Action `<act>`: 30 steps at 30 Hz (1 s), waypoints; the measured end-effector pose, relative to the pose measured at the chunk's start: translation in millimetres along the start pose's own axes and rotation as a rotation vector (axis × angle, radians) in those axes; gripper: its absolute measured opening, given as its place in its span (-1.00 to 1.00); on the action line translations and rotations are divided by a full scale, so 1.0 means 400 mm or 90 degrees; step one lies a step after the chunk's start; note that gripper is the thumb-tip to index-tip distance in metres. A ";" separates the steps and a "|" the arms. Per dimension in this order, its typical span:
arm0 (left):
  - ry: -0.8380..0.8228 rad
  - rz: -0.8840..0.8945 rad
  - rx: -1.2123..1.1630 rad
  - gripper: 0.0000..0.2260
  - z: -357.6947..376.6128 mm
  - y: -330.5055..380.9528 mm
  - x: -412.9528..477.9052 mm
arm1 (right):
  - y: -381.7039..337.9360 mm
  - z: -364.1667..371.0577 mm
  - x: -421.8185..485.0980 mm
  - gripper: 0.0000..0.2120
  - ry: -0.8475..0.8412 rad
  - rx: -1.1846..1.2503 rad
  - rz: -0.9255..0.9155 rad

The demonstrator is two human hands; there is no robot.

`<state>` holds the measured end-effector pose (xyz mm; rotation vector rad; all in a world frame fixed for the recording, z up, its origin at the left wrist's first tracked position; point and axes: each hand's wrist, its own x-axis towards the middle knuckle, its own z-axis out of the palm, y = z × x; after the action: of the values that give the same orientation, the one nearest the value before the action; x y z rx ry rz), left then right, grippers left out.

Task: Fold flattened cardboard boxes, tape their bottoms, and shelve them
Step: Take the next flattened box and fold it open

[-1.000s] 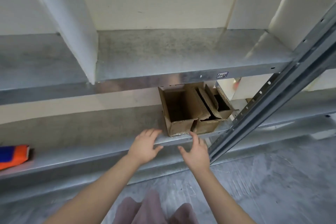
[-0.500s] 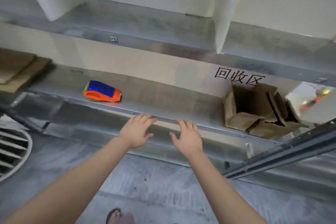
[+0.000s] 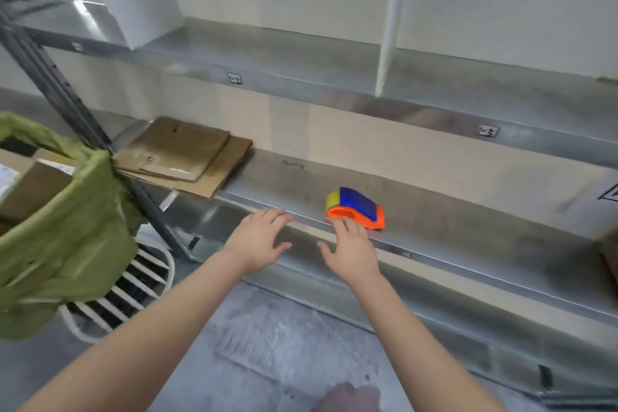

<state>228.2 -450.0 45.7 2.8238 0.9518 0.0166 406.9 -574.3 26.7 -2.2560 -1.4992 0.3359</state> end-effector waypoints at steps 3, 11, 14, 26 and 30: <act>-0.002 -0.024 0.009 -0.47 -0.026 -0.150 0.001 | -0.109 0.050 0.089 -0.51 0.000 -0.003 -0.022; -0.009 -0.090 0.009 -0.48 -0.069 -0.528 0.075 | -0.356 0.205 0.372 -0.55 -0.044 0.028 -0.068; -0.022 -0.105 0.008 -0.49 -0.087 -0.676 0.106 | -0.440 0.263 0.477 -0.54 -0.067 0.038 -0.076; -0.085 -0.151 0.054 -0.47 -0.153 -1.192 0.228 | -0.694 0.438 0.775 -0.51 -0.140 -0.016 0.011; -0.116 -0.132 0.061 -0.43 -0.140 -1.339 0.279 | -0.747 0.508 0.826 -0.49 -0.115 -0.060 0.077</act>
<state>-8.0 45.7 12.7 2.7345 1.2249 -0.3138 207.0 -128.6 -7.5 -2.4528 -1.4973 0.5281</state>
